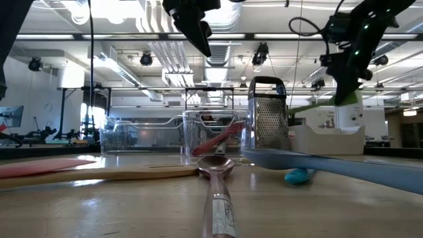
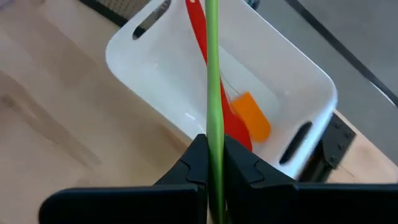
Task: Pick & Place Kitchen Items
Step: Put the green spatula into the white bin, then put the blue white knife into the left transparent bin
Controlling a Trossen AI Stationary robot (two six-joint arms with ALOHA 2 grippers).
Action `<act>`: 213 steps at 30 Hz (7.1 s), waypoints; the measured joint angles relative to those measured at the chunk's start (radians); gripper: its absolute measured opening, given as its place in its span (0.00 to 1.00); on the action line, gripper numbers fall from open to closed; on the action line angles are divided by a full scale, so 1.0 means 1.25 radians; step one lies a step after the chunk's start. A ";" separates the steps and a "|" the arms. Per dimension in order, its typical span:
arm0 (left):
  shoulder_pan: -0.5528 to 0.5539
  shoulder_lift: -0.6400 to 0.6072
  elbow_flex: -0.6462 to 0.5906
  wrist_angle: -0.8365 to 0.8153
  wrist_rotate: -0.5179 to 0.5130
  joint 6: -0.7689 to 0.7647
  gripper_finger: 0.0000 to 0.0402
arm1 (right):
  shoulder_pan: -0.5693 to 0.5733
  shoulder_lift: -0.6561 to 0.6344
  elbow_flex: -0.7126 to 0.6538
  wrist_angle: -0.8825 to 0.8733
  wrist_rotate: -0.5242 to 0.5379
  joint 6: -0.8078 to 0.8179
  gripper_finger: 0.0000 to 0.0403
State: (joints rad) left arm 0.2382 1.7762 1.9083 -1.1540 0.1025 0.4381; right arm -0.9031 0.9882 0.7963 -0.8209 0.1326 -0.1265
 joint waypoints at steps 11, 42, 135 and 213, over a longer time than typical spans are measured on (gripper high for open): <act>0.000 -0.024 0.000 -0.005 0.000 0.001 0.50 | -0.002 0.199 0.000 0.118 0.078 0.006 0.03; 0.000 -0.024 0.000 -0.005 0.000 0.004 0.50 | -0.025 0.228 0.000 0.131 0.130 -0.002 0.28; -0.403 -0.676 -0.784 0.524 -0.604 -0.294 0.50 | 1.186 0.609 0.288 0.168 -0.090 0.830 0.55; -0.338 -0.453 -0.785 0.975 -0.420 -0.194 0.50 | 1.127 0.149 -0.001 0.977 0.360 -0.018 0.05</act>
State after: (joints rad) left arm -0.1848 1.2101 0.9268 0.0651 -0.4222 0.1953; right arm 0.5055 1.1743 0.7953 0.4007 0.5829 -0.1493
